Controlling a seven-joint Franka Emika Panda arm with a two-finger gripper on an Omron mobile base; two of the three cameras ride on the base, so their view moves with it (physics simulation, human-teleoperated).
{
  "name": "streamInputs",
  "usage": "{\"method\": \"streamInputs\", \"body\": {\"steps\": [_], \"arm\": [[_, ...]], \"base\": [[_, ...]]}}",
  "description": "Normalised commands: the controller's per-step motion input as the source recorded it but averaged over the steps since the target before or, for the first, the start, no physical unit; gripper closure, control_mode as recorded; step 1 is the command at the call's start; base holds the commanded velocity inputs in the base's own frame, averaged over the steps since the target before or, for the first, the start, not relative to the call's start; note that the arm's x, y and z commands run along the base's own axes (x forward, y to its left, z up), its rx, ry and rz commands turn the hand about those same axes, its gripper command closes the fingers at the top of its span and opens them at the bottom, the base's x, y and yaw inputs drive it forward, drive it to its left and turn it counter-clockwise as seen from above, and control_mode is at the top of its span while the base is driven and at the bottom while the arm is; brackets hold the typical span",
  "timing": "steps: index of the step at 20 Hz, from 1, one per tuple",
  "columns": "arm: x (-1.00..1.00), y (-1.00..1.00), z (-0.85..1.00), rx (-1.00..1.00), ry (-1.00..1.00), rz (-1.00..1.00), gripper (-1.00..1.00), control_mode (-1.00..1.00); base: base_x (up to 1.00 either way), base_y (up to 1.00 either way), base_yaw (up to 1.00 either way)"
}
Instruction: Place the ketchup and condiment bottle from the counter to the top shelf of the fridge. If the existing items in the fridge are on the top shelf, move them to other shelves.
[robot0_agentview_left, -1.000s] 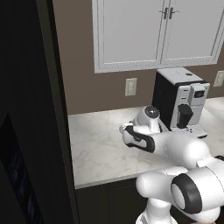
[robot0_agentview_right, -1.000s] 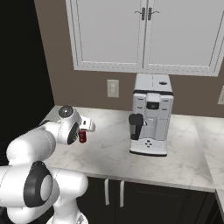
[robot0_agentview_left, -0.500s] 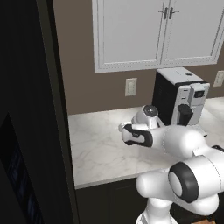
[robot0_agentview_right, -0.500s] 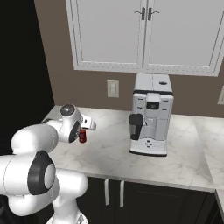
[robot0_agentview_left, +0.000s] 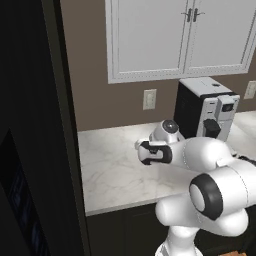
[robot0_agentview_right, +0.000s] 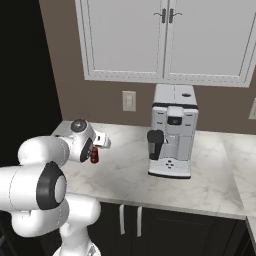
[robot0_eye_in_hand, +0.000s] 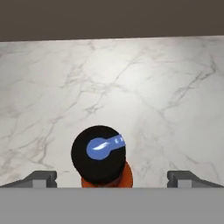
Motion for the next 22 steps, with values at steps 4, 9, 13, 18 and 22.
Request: {"method": "streamInputs", "body": {"steps": [4,9,13,18,22], "arm": [[0.18,0.00,-0.04,0.00,0.00,0.00,-1.00,-1.00],[0.10,0.00,-0.01,0.00,0.00,0.00,1.00,-1.00],[0.00,0.00,0.00,0.00,0.00,0.00,1.00,-1.00],[-0.42,0.00,0.27,0.00,-0.02,0.00,1.00,-1.00],[-1.00,0.00,0.90,0.00,-0.16,0.00,1.00,-1.00]], "base": [[0.00,0.00,0.00],[0.00,0.00,0.00],[0.00,0.00,0.00],[0.00,0.00,0.00],[0.00,0.00,0.00]]}}
